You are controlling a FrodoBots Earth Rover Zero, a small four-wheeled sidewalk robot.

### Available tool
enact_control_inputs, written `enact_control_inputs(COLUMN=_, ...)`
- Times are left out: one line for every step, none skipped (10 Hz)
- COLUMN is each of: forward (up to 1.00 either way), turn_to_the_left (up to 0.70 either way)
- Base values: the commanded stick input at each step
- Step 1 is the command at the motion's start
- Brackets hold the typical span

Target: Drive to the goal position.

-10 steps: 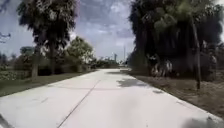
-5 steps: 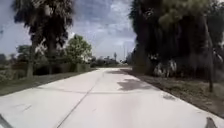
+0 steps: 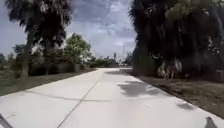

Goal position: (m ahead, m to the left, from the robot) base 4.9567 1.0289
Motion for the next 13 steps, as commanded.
enact_control_inputs(forward=0.7, turn_to_the_left=0.0)
enact_control_inputs(forward=0.7, turn_to_the_left=0.0)
enact_control_inputs(forward=0.7, turn_to_the_left=0.0)
enact_control_inputs(forward=0.7, turn_to_the_left=0.0)
enact_control_inputs(forward=0.7, turn_to_the_left=0.0)
enact_control_inputs(forward=0.7, turn_to_the_left=0.0)
enact_control_inputs(forward=0.7, turn_to_the_left=0.0)
enact_control_inputs(forward=0.7, turn_to_the_left=0.0)
enact_control_inputs(forward=0.7, turn_to_the_left=0.0)
enact_control_inputs(forward=0.7, turn_to_the_left=0.0)
enact_control_inputs(forward=0.7, turn_to_the_left=0.0)
enact_control_inputs(forward=0.7, turn_to_the_left=0.0)
enact_control_inputs(forward=0.7, turn_to_the_left=0.0)
